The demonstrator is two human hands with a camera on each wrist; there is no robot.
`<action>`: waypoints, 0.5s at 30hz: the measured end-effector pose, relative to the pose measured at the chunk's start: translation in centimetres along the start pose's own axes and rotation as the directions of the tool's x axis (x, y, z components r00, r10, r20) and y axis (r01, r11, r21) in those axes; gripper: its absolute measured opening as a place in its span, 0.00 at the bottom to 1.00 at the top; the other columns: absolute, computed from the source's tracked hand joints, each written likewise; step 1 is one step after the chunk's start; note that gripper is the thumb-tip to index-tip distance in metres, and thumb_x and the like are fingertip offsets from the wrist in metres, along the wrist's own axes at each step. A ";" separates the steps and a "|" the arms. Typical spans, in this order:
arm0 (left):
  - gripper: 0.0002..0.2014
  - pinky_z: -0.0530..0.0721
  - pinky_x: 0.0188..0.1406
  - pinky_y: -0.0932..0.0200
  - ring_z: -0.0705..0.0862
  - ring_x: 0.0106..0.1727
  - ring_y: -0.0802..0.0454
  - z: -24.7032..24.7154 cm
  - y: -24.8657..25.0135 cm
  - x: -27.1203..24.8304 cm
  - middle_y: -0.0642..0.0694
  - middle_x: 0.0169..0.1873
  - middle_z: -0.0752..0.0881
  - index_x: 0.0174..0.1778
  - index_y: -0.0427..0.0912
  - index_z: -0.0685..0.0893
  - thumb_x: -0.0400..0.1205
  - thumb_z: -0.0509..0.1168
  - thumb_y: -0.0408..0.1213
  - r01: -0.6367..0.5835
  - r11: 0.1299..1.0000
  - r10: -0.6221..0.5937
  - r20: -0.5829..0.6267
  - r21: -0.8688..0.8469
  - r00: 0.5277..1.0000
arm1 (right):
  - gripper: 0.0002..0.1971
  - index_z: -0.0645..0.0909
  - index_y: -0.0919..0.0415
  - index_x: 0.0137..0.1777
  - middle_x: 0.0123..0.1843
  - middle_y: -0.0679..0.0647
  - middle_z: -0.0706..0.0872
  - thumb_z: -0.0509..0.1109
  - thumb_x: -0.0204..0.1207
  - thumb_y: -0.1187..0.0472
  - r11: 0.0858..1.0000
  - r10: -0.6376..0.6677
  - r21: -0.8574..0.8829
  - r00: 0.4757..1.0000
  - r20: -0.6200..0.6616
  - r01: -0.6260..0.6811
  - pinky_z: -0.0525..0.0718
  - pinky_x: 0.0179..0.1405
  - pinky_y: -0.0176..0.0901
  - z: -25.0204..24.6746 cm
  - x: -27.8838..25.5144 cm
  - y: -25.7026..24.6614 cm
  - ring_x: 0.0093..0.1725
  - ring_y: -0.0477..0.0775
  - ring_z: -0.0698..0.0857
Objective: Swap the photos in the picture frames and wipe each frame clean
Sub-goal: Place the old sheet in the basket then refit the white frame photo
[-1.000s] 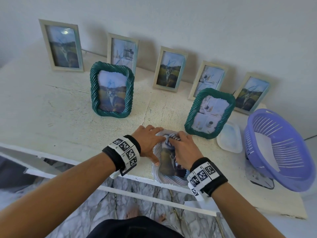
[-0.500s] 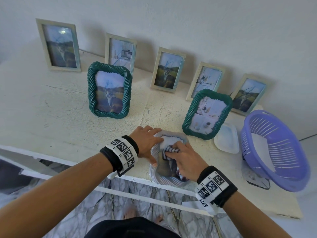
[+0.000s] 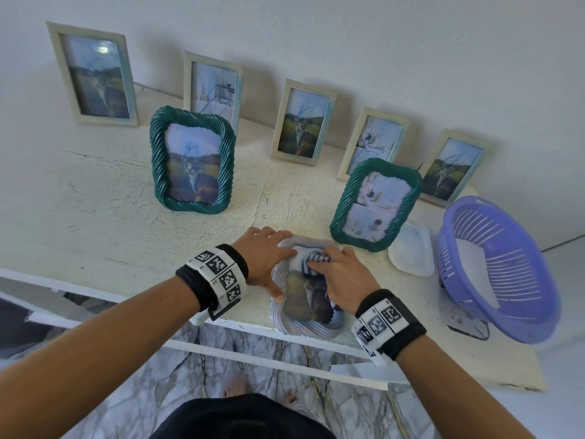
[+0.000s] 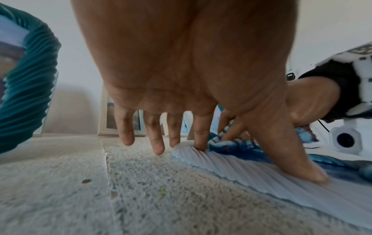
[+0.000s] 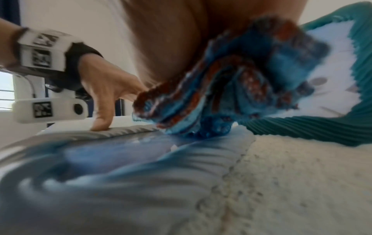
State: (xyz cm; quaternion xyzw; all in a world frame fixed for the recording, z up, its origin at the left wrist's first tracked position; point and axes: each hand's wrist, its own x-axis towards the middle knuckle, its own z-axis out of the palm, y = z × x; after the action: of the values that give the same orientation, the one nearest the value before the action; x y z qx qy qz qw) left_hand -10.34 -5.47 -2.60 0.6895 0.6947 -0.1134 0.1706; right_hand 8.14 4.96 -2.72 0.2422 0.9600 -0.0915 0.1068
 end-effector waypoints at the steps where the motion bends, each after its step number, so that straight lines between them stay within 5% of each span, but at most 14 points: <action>1: 0.50 0.59 0.78 0.40 0.59 0.81 0.40 0.0 0.0 0.0 0.46 0.84 0.53 0.82 0.56 0.61 0.66 0.67 0.74 0.000 1.000 0.000 0.000 0.002 1.000 | 0.25 0.76 0.48 0.73 0.71 0.54 0.70 0.61 0.77 0.66 1.000 0.016 0.001 1.000 -0.024 -0.016 0.76 0.61 0.52 0.0 0.5 -0.3 0.62 0.64 0.70; 4: 0.50 0.59 0.78 0.40 0.59 0.80 0.40 0.0 0.1 0.0 0.46 0.84 0.54 0.81 0.56 0.62 0.66 0.68 0.74 0.006 1.000 -0.006 -0.002 -0.001 1.000 | 0.23 0.80 0.52 0.69 0.69 0.58 0.74 0.65 0.73 0.67 0.999 -0.044 0.022 0.999 -0.023 0.045 0.77 0.60 0.54 0.3 -0.4 -1.4 0.63 0.66 0.72; 8: 0.50 0.59 0.78 0.40 0.59 0.81 0.41 -0.1 0.1 0.0 0.46 0.84 0.54 0.82 0.55 0.62 0.66 0.68 0.72 -0.002 1.000 0.002 -0.002 -0.005 1.000 | 0.21 0.90 0.49 0.50 0.50 0.56 0.86 0.81 0.55 0.65 0.958 -0.282 -0.073 0.955 -0.093 0.276 0.85 0.44 0.46 -0.3 -2.4 -0.9 0.47 0.50 0.69; 11: 0.49 0.59 0.78 0.41 0.59 0.81 0.41 -0.1 0.0 0.1 0.46 0.84 0.53 0.82 0.55 0.61 0.66 0.68 0.72 -0.011 1.000 0.011 0.001 -0.008 1.000 | 0.23 0.82 0.48 0.66 0.68 0.55 0.78 0.67 0.73 0.68 0.995 -0.079 -0.061 0.997 -0.019 0.078 0.76 0.58 0.51 -0.8 -0.3 0.4 0.56 0.58 0.69; 15: 0.49 0.59 0.78 0.40 0.60 0.80 0.41 -0.1 0.1 0.0 0.46 0.84 0.54 0.82 0.55 0.62 0.66 0.68 0.72 -0.007 1.000 0.007 0.003 -0.014 1.000 | 0.25 0.80 0.52 0.69 0.70 0.57 0.75 0.64 0.73 0.70 1.000 -0.024 -0.017 0.998 -0.063 0.023 0.72 0.59 0.51 -0.3 -0.2 -0.7 0.57 0.64 0.72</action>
State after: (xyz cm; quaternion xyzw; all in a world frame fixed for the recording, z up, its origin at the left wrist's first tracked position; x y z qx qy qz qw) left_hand -10.27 -5.41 -2.49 0.6907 0.6926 -0.1093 0.1769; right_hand 7.89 4.39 -2.27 0.2327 0.9663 -0.0776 0.0775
